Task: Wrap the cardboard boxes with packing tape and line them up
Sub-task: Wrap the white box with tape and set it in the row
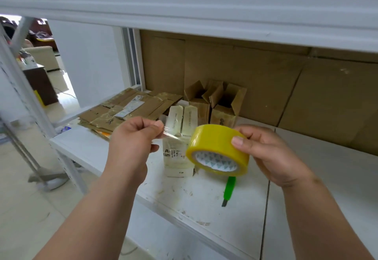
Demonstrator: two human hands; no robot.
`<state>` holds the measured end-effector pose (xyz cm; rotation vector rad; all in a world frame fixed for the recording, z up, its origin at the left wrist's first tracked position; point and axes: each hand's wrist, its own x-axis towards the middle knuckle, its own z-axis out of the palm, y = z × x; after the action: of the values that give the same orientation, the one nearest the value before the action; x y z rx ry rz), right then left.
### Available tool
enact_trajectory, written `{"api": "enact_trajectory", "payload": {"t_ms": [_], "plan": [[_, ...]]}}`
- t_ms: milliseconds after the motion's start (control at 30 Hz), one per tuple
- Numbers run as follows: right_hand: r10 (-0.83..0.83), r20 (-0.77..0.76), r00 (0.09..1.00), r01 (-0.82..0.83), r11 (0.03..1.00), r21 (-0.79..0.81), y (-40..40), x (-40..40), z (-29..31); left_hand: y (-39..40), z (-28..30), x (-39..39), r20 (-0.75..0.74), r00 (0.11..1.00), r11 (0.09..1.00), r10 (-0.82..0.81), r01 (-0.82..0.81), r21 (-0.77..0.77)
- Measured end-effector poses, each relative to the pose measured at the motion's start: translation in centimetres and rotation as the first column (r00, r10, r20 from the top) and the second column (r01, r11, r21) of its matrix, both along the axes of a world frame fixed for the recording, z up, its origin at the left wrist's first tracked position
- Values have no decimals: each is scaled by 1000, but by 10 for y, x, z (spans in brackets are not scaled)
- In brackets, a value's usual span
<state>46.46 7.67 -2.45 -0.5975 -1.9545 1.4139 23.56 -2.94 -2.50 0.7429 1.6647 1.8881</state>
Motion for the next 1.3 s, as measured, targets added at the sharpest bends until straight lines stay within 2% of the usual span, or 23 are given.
{"api": "enact_trajectory", "payload": {"t_ms": [267, 400, 500, 867, 1100, 1200, 1300], "plan": [[-185, 206, 961, 163, 980, 118, 27, -11, 16, 15, -8, -16, 99, 994, 998, 49, -45, -40], [-313, 373, 874, 259, 947, 188, 45, -15, 17, 21, -13, -30, 131, 990, 997, 60, -53, -60], [-359, 421, 833, 304, 933, 194, 51, -18, 17, 26, -19, -34, 108, 994, 994, 36, -25, -103], [-363, 558, 746, 281, 932, 230, 58, -40, 7, 35, -44, -47, 150, 985, 981, 83, -54, -187], [-375, 731, 570, 217, 927, 306, 56, -61, -16, 37, -61, -39, 236, 972, 960, -5, 71, -270], [-366, 777, 512, 166, 930, 328, 47, -74, -18, 37, -59, -37, 215, 973, 934, -86, 153, -322], [-410, 801, 437, 141, 910, 389, 41, -79, -12, 38, -55, -38, 145, 985, 927, -97, 142, -346]]}}
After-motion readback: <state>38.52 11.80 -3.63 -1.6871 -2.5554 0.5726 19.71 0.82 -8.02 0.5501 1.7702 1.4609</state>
